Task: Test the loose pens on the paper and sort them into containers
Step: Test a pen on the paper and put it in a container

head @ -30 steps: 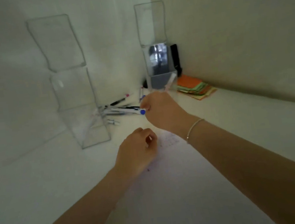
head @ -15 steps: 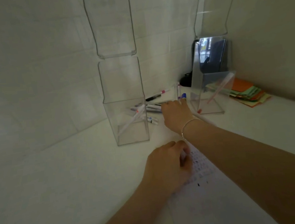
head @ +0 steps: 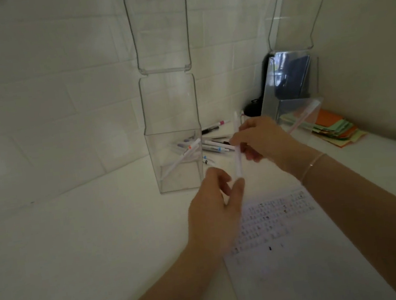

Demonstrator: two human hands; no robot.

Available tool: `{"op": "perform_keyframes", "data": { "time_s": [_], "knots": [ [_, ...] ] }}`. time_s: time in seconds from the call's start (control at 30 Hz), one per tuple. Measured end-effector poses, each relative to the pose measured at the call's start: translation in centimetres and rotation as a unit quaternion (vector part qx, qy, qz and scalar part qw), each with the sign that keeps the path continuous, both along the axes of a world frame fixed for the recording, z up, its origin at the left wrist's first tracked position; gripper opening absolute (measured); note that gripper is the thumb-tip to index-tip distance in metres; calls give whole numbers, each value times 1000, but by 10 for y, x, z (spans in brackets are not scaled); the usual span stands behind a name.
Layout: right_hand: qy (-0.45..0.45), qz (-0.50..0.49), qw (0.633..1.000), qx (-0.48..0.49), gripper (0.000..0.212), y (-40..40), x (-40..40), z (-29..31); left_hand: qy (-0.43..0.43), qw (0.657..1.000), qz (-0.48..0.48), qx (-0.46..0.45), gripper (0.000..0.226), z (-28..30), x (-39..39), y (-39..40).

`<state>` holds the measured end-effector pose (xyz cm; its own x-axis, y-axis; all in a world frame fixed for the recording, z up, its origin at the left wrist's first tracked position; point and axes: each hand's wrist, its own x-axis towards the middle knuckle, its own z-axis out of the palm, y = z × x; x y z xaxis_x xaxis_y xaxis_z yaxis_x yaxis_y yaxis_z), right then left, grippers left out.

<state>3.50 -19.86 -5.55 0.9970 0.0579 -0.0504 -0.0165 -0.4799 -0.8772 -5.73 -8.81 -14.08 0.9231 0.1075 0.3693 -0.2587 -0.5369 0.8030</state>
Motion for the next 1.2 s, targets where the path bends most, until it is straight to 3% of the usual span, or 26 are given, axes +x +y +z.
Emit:
{"op": "perform_keyframes", "data": {
  "time_s": [0.13, 0.27, 0.37, 0.47, 0.7, 0.8, 0.87, 0.9, 0.93, 0.97, 1.0, 1.03, 1.1, 1.2],
  "knots": [
    [75, 71, 987, 121, 7, -14, -34, 3, 18, 998, -39, -47, 45, 5, -4, 0],
    [84, 141, 973, 160, 28, -20, -52, -5, -14, 994, -113, 6, 35, 4, -8, -3],
    [108, 181, 959, 188, 27, -26, -57, -6, -39, 990, -125, 46, 35, 5, -9, -2],
    [133, 198, 947, 216, 21, -34, -60, -1, -42, 986, -157, 26, 16, 12, -11, -1],
    [151, 168, 935, 273, 19, -44, -75, -5, 1, 969, -236, -68, 23, 19, -14, -6],
    [64, 20, 951, 301, 25, -42, -73, -10, 45, 972, -205, -109, 23, 18, -11, -2],
    [-160, -136, 962, 175, 33, -43, -73, -16, 74, 979, -168, -91, 19, 16, -8, 3],
    [-304, -141, 940, 56, 34, -42, -76, -18, 81, 981, -161, -77, 15, 15, -8, 5],
    [-425, -68, 900, -78, 33, -41, -81, -21, 82, 979, -166, -80, 9, 15, -8, 5],
    [-486, 43, 850, -198, 34, -39, -85, -27, 75, 978, -172, -86, 4, 15, -8, 5],
    [-498, 139, 806, -286, 37, -36, -88, -35, 61, 979, -173, -89, 5, 16, -9, 3],
    [-461, 196, 797, -337, 41, -31, -91, -40, 49, 979, -175, -94, 13, 16, -10, 2],
    [-371, 183, 844, -341, 49, -23, -93, -40, 60, 966, -188, -167, 24, 18, -12, -1],
    [-249, 78, 917, -301, 66, -18, -88, -40, 78, 929, -199, -304, 31, 23, -14, -2]
  ]
}}
